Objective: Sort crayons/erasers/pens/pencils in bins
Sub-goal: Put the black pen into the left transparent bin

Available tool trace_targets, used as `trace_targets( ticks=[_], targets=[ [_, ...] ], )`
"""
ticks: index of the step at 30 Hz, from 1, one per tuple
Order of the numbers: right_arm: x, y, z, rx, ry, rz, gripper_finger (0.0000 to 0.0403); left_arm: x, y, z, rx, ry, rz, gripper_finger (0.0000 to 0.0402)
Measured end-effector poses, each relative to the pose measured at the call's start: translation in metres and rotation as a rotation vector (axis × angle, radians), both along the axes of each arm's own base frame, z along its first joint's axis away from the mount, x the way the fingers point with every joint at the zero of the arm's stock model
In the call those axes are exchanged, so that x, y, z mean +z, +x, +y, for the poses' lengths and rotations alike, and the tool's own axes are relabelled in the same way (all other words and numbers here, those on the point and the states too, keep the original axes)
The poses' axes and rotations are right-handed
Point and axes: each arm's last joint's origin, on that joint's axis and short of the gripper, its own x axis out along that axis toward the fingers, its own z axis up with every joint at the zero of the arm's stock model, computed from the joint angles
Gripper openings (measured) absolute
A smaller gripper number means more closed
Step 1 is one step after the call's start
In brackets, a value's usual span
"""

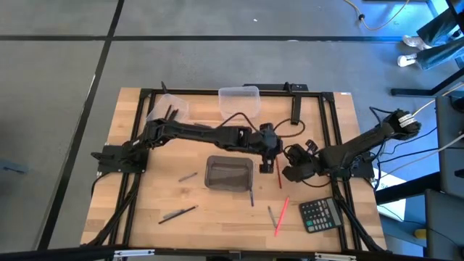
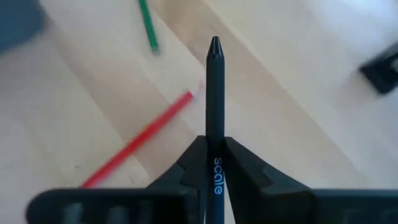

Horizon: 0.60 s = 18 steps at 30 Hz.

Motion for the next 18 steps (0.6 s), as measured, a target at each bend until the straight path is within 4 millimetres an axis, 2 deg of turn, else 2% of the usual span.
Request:
trace_targets(
  ticks=[4, 9, 13, 18],
  targets=[
    [0.009, -0.009, 0.007, 0.046, -0.08, -0.06, 0.0045, 0.002, 0.007, -0.033, -0.02, -0.023, -0.108, 0.0062],
    [0.02, -0.018, 0.01, 0.064, -0.156, -0.147, 0.0047, -0.019, 0.011, -0.067, -0.057, 0.02, -0.096, 0.0062],
    [0.028, -0.024, 0.007, 0.055, -0.237, -0.193, 0.0048, -0.02, 0.011, -0.074, 0.016, 0.108, -0.108, 0.0062],
    [0.037, -0.027, 0.002, 0.071, -0.352, -0.23, 0.0048, -0.021, 0.011, -0.07, 0.03, 0.103, -0.101, 0.0062]
  ],
)
